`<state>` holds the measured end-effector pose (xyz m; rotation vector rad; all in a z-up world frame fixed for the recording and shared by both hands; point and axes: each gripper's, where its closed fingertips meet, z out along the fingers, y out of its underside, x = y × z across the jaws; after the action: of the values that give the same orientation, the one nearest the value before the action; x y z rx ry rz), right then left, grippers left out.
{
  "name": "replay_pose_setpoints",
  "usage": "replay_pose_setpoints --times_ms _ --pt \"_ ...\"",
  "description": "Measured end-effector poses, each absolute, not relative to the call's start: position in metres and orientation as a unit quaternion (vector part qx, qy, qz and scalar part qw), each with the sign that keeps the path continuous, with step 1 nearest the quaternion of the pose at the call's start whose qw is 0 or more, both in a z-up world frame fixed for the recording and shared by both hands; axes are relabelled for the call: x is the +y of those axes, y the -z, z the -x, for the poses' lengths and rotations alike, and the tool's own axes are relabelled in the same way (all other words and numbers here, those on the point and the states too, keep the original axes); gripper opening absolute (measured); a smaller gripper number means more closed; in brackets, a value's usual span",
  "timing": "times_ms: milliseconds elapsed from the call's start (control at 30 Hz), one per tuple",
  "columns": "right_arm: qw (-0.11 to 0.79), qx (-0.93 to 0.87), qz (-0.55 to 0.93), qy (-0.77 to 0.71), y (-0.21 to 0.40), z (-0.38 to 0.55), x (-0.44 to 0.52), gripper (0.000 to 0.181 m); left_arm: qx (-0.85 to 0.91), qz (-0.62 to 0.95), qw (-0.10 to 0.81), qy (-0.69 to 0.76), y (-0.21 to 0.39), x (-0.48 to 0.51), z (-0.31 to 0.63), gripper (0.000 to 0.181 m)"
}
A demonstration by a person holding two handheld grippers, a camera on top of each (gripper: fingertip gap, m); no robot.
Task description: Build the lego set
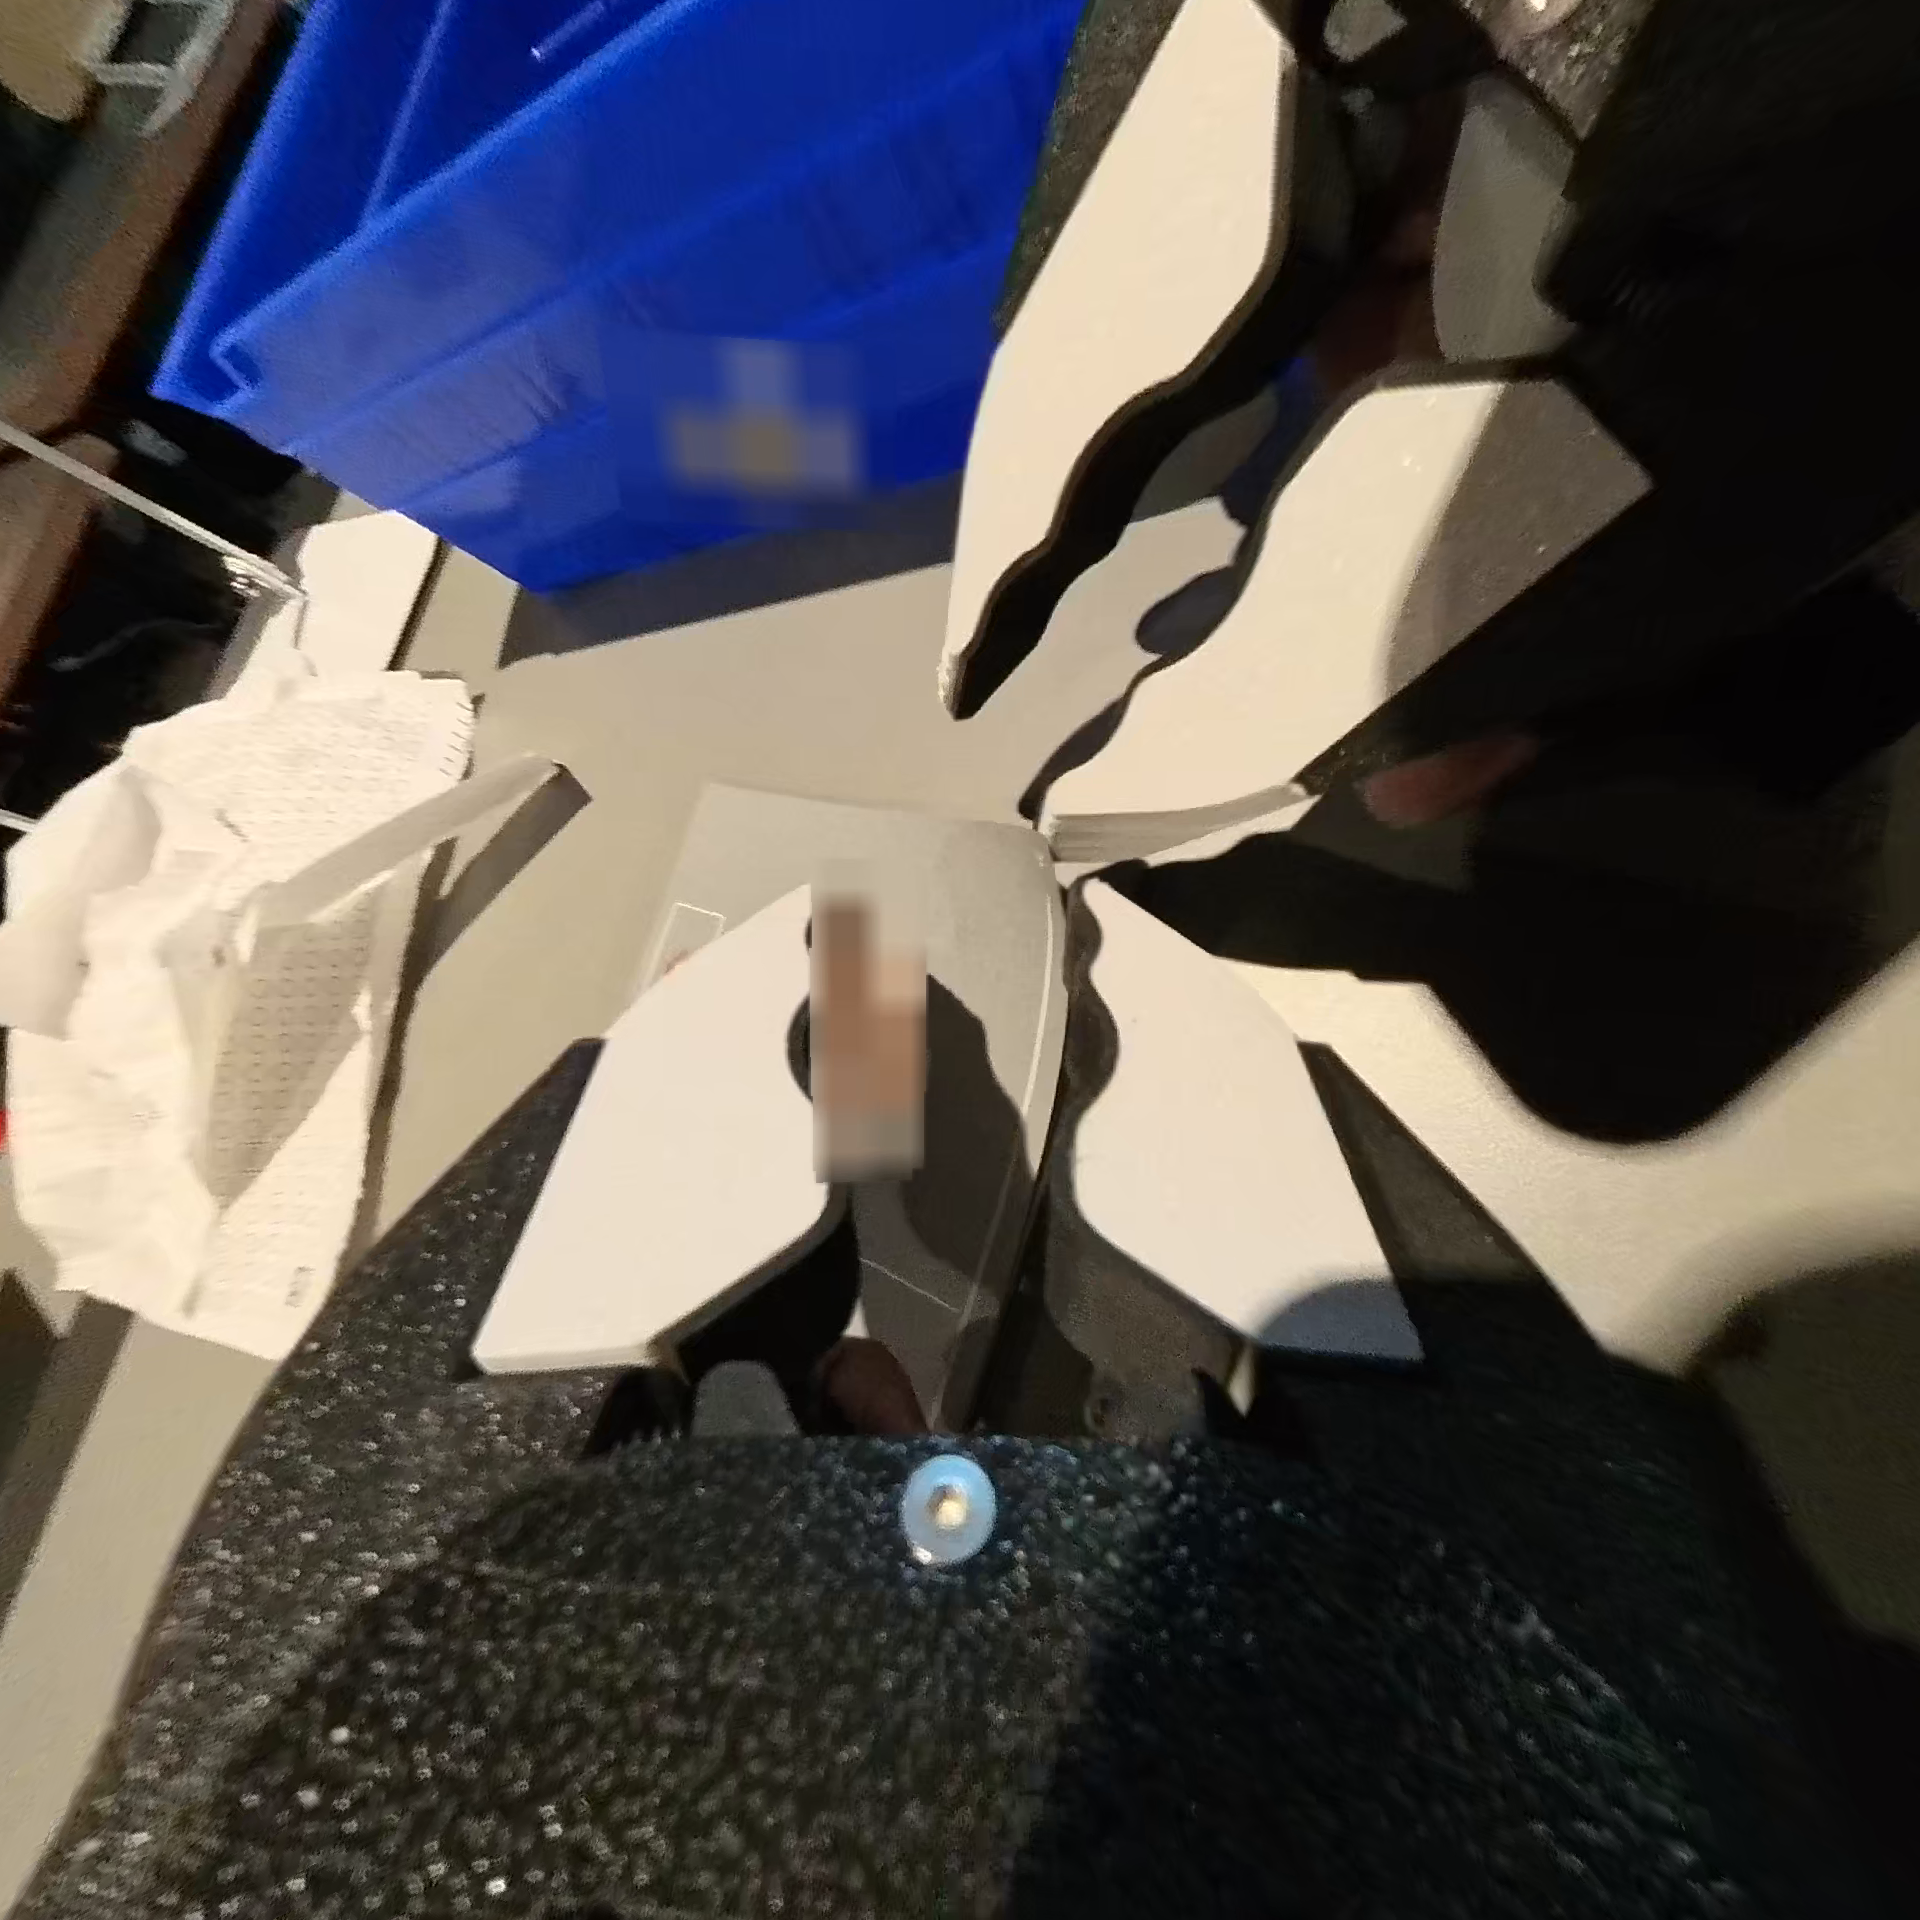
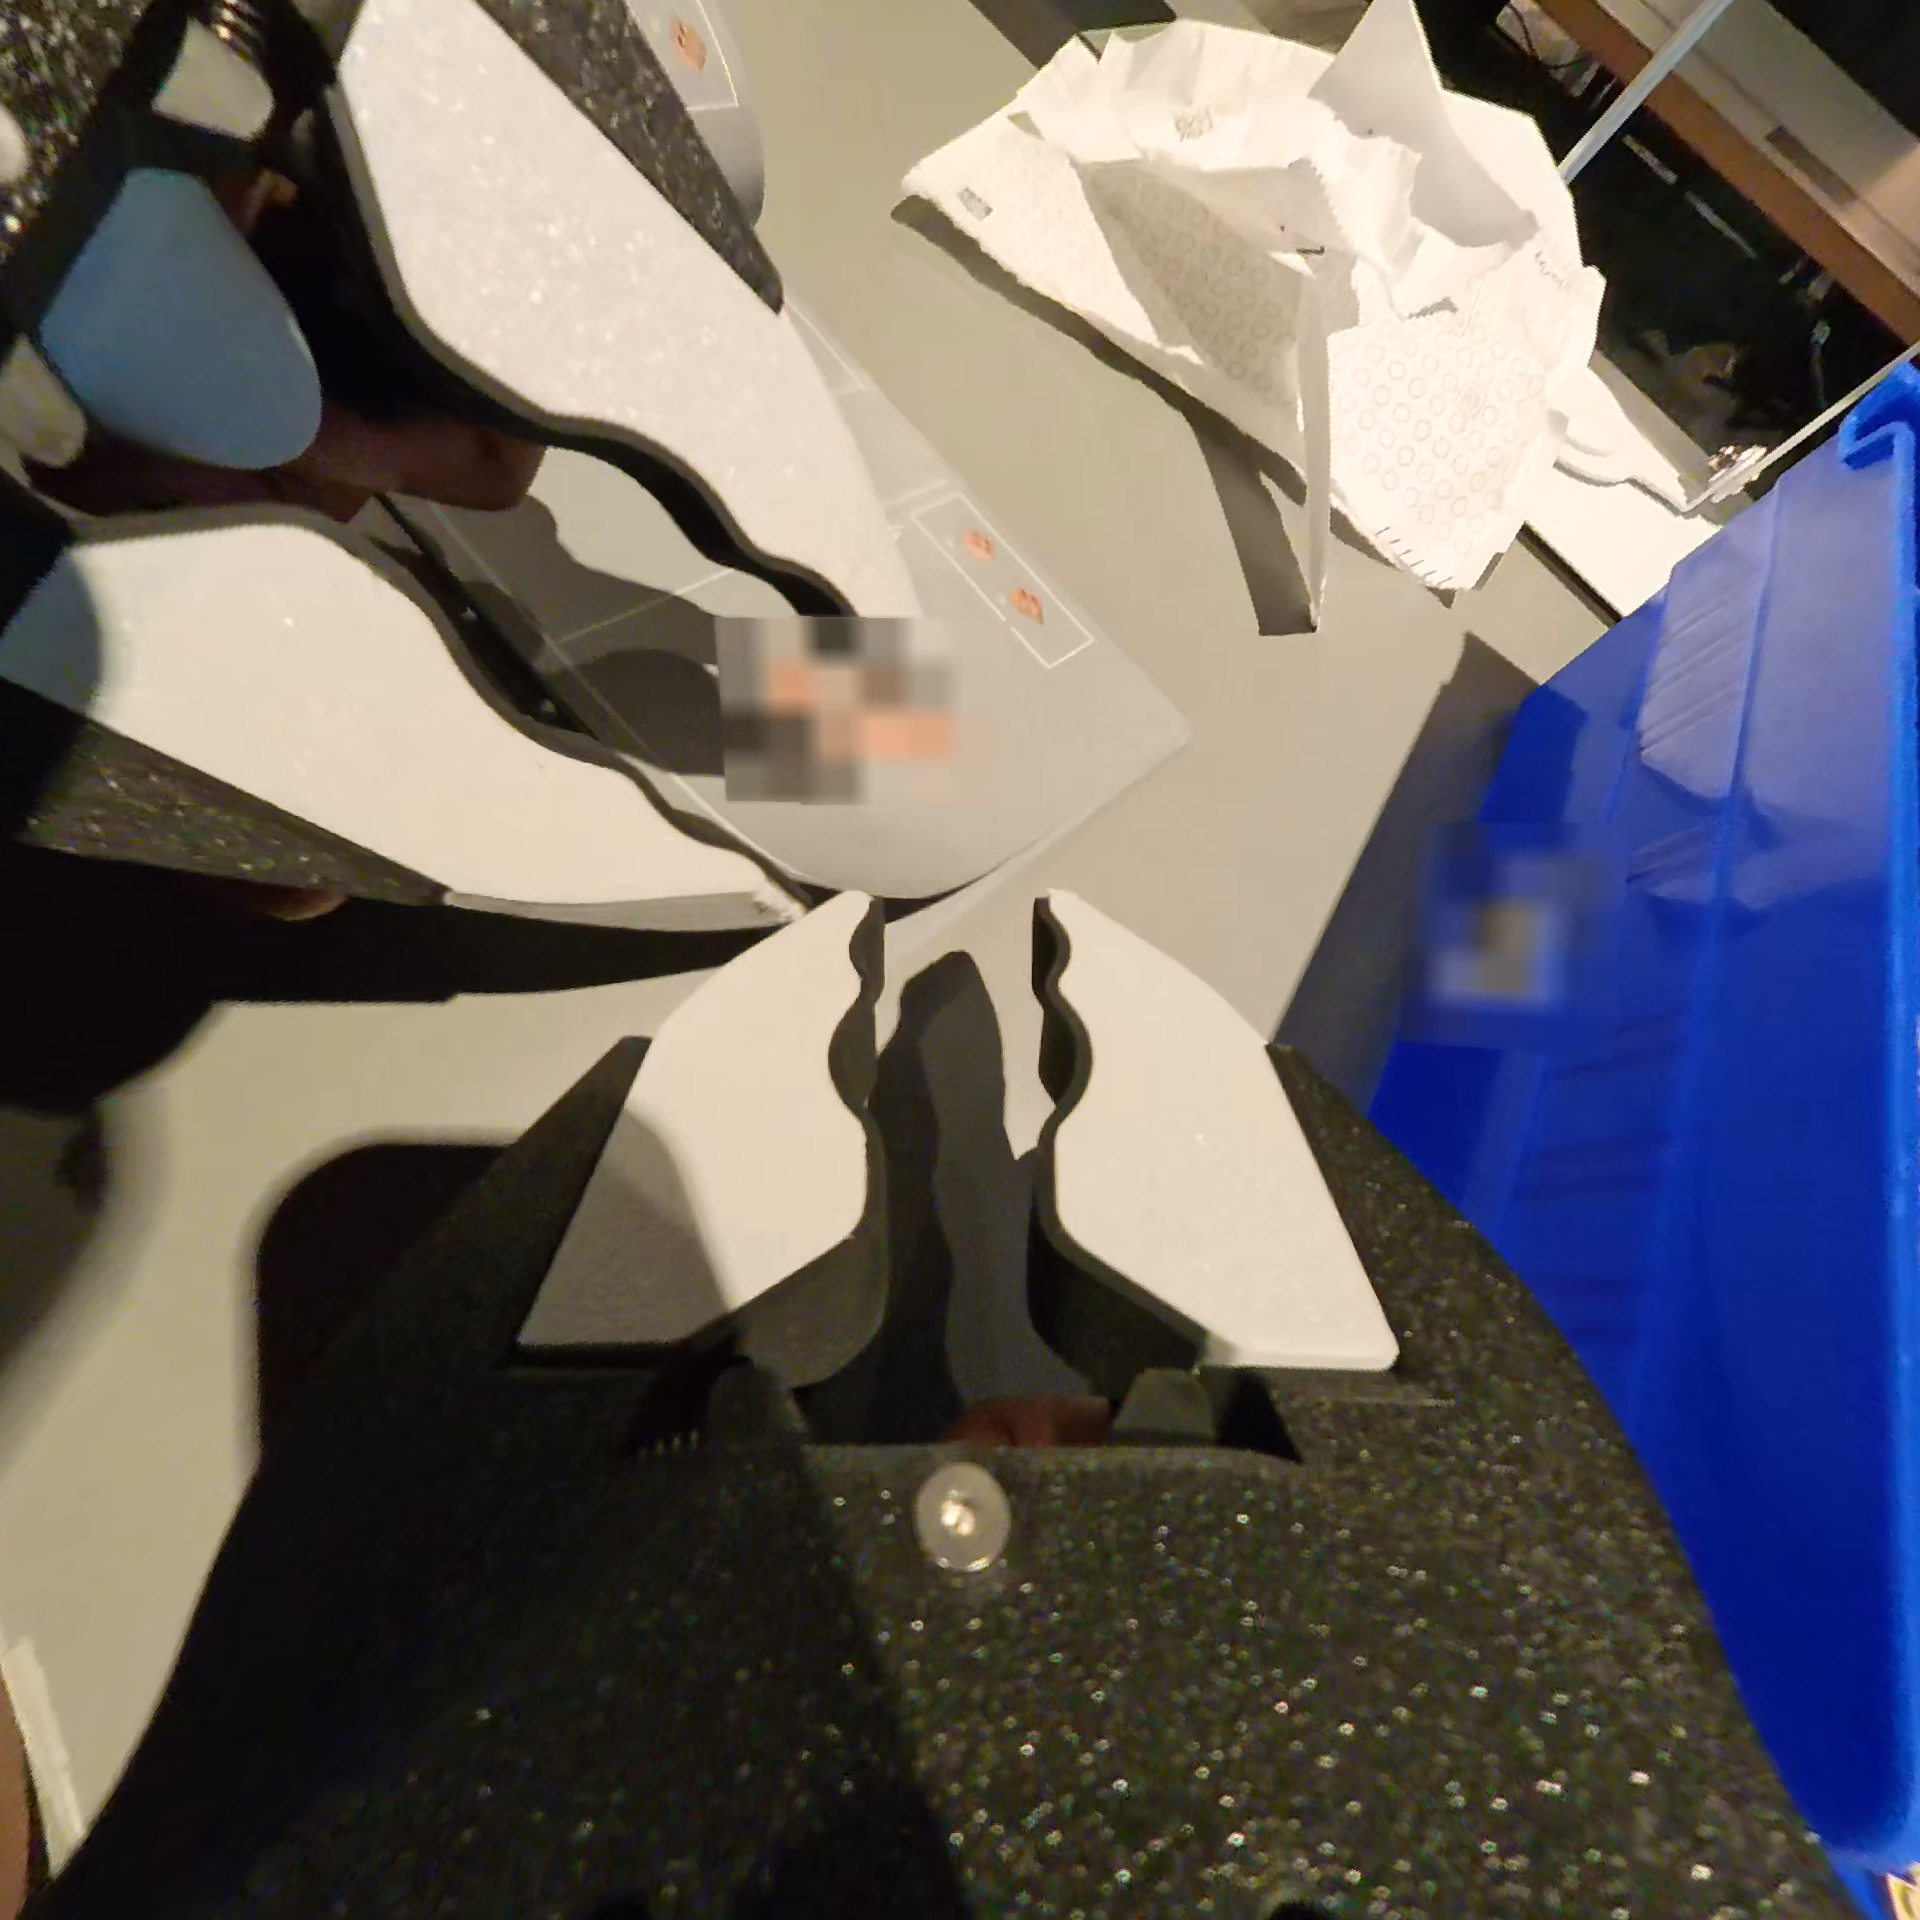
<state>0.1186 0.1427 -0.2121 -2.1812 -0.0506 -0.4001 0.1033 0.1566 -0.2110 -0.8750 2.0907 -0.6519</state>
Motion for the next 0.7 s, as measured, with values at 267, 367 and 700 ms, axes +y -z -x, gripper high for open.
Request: replay_pose_setpoints --times_ms 267,367,700 --pt "0.464 -0.01 0.871 0.159 0.2064 -0.1203 0.1419 0.026 0.82 0.331 0.416 0.211 0.2104 0.1631 -0.1022 0.004" --pt "0.466 -0.012 0.87 0.163 0.2059 -0.12 0.1415 0.026 0.818 0.345 0.409 0.209 0.2128 0.1657 -0.1013 0.0" --pt "0.469 -0.018 0.868 0.161 0.2054 -0.117 0.1401 0.026 0.782 0.416 0.359 0.294 0.2077 0.1622 -0.1005 0.0"
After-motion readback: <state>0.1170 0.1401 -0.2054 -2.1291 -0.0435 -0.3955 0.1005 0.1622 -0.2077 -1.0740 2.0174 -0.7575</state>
